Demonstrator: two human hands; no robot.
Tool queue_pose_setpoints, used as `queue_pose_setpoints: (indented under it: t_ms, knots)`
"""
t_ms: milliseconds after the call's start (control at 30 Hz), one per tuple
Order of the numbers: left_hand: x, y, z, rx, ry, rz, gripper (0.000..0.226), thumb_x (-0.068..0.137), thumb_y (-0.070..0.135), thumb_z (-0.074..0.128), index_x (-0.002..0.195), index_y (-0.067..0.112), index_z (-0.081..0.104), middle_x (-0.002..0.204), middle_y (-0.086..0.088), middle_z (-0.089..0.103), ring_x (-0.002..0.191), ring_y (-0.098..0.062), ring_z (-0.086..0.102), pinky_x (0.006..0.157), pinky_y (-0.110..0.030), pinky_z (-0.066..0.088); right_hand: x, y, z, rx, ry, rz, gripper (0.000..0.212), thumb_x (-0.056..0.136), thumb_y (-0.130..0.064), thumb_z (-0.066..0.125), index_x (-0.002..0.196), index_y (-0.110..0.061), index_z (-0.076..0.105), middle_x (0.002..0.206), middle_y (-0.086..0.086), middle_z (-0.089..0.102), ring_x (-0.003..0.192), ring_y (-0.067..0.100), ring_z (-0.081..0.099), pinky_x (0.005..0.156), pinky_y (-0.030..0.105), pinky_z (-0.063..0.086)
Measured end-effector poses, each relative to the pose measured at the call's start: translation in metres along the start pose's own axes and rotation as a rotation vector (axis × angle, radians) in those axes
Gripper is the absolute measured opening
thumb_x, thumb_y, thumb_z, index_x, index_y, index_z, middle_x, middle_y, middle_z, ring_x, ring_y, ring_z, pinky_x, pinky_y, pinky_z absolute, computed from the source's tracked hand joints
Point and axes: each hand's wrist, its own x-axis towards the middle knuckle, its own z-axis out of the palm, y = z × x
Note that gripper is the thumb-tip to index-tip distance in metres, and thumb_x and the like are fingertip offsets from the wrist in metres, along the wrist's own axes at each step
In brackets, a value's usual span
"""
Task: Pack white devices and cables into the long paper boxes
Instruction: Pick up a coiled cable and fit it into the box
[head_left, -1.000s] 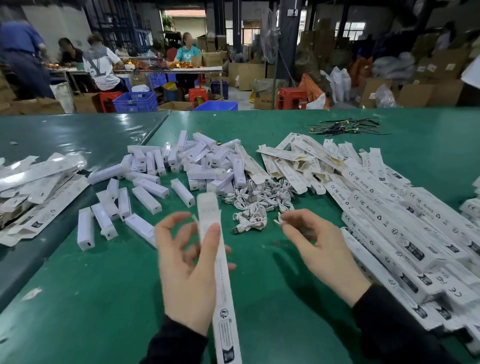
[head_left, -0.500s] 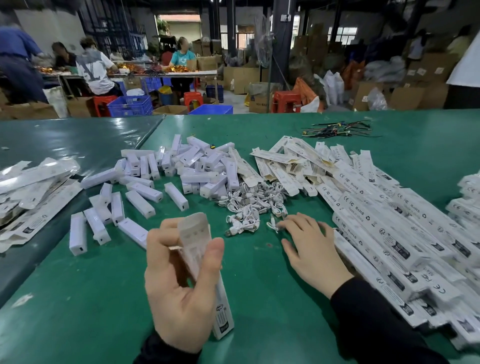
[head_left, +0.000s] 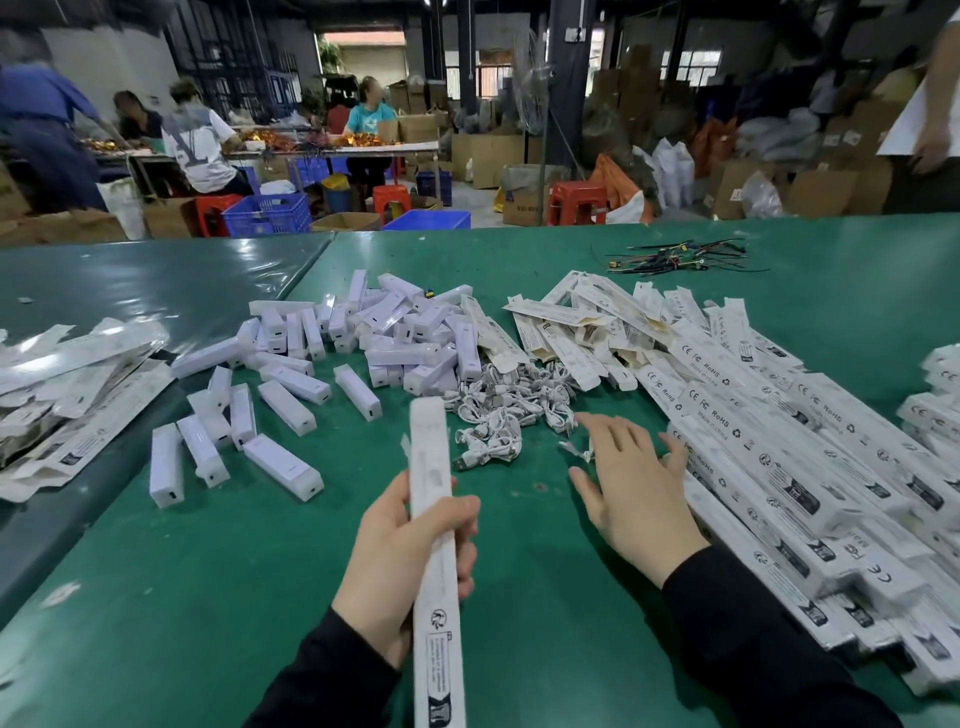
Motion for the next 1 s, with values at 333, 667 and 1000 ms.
queue_pose_setpoints:
  t_ms: [333,667,1000]
  knots:
    - [0.007,-0.009,-0.007,0.061,0.103,-0.182,0.028,0.072,0.000,0.073,0.091,0.006,0.053,0.071,-0.013,0.054,0.044,-0.016,0.054,0.036,-0.023,0.041,-0.006,-0.013,-0.012,0.357,0.031,-0.123,0.021,0.099,-0.020,0.052,0.119,-0.023,0.059,0.104,-0.009,0.058,0.093,0.010,0.057,0.084,0.023,0.041]
    - [0.007,-0.008,-0.009,0.090,0.166,-0.061,0.041,0.061,0.015,0.078,0.099,0.003,0.068,0.067,-0.007,0.069,0.051,-0.012,0.061,0.042,-0.023,0.049,-0.034,-0.062,-0.035,1.526,-0.417,0.055,0.046,0.091,0.003,0.061,0.127,-0.026,0.056,0.090,0.005,0.056,0.074,0.012,0.063,0.070,0.018,0.049]
    - [0.006,-0.007,-0.008,0.076,0.150,-0.071,0.046,0.055,0.012,0.078,0.098,0.004,0.063,0.062,-0.005,0.067,0.049,-0.013,0.062,0.042,-0.022,0.048,-0.035,-0.061,-0.041,1.535,-0.498,0.113,0.014,0.079,-0.010,0.077,0.092,-0.014,0.080,0.094,0.011,0.076,0.085,0.017,0.071,0.085,0.027,0.057]
